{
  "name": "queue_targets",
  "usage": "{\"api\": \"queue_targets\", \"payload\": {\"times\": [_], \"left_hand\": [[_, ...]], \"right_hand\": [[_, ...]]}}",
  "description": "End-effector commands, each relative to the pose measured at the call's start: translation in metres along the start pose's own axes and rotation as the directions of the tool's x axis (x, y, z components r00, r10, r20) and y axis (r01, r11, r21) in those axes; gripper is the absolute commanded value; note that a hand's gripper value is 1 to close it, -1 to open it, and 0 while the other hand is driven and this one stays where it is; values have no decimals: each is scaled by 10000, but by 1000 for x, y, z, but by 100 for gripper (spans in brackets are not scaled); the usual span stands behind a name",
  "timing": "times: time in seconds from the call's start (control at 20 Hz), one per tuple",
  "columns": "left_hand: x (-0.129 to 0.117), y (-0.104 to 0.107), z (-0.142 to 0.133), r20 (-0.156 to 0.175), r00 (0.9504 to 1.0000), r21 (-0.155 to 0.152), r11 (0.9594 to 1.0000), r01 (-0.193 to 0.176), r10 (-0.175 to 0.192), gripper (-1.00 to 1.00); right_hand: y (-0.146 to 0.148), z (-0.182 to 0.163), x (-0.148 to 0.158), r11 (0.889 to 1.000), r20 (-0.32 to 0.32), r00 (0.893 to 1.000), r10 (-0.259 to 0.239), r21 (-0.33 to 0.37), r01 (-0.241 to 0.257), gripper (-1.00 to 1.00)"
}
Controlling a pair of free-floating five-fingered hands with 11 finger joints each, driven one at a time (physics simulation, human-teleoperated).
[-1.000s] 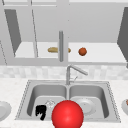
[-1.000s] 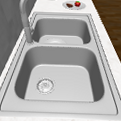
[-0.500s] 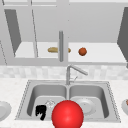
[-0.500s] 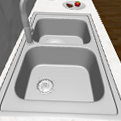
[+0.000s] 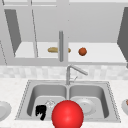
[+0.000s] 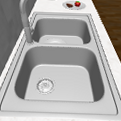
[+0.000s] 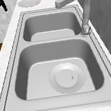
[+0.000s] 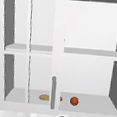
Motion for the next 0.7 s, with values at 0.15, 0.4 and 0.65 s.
{"api": "queue_targets", "payload": {"times": [0.15,0.4,0.65], "left_hand": [[0,0,0,0,10000,0,10000,0,0,0],[0,0,0,0,10000,0,10000,0,0,0],[0,0,0,0,10000,0,10000,0,0,0]], "right_hand": [[-8,44,42,10000,107,9999,-28,-71,29,100],[-14,74,75,9986,222,9997,-36,-520,47,100],[-9,86,103,9976,496,9987,-79,-684,113,100]]}}
